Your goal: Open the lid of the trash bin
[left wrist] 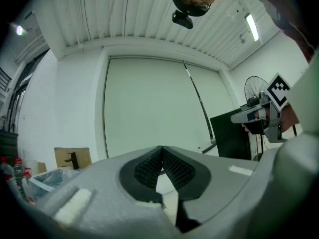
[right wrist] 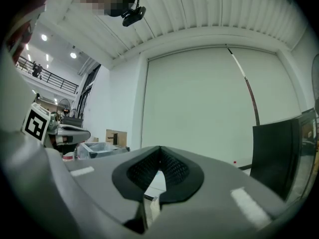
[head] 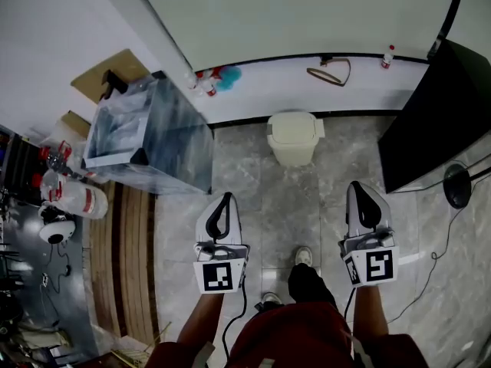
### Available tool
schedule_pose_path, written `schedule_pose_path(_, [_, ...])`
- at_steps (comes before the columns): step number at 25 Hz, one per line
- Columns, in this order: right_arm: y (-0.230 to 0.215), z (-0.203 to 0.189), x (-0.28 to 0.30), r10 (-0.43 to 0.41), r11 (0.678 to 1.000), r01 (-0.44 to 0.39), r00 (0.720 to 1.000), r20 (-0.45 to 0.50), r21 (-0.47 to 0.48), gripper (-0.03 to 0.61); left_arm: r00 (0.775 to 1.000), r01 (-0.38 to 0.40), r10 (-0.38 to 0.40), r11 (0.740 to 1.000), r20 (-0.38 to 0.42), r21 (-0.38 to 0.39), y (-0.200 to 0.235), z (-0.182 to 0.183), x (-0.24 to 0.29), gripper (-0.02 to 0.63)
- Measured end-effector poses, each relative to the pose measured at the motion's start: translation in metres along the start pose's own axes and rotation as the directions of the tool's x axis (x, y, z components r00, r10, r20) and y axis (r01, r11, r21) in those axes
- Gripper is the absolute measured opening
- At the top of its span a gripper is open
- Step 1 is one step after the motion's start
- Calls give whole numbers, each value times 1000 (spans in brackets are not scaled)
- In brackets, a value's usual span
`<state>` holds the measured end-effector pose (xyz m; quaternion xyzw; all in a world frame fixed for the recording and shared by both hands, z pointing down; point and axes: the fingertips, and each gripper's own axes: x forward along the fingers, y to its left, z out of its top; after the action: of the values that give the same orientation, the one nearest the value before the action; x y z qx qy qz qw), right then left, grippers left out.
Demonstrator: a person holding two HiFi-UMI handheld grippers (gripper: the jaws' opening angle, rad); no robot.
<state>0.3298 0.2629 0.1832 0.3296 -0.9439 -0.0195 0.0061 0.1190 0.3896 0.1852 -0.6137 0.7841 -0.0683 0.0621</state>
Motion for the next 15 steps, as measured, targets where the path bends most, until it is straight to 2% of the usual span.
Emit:
schedule_pose_path(5, [-37, -2, 25, 10, 1000, -10, 1000, 11, 12, 0, 999, 31, -31, 1000, 12, 5, -21, 7, 43, 5])
schedule_pose_path(10, [-59, 0, 43, 30, 999, -30, 999, 25, 30, 0, 1000, 9, -9, 1000, 2, -8, -28, 13, 68, 5])
schedule_pose_path(15, [-62, 8, 53, 45, 998, -47, 997, 58, 42, 0, 999, -37, 37, 999, 11, -27, -25, 25, 76, 5])
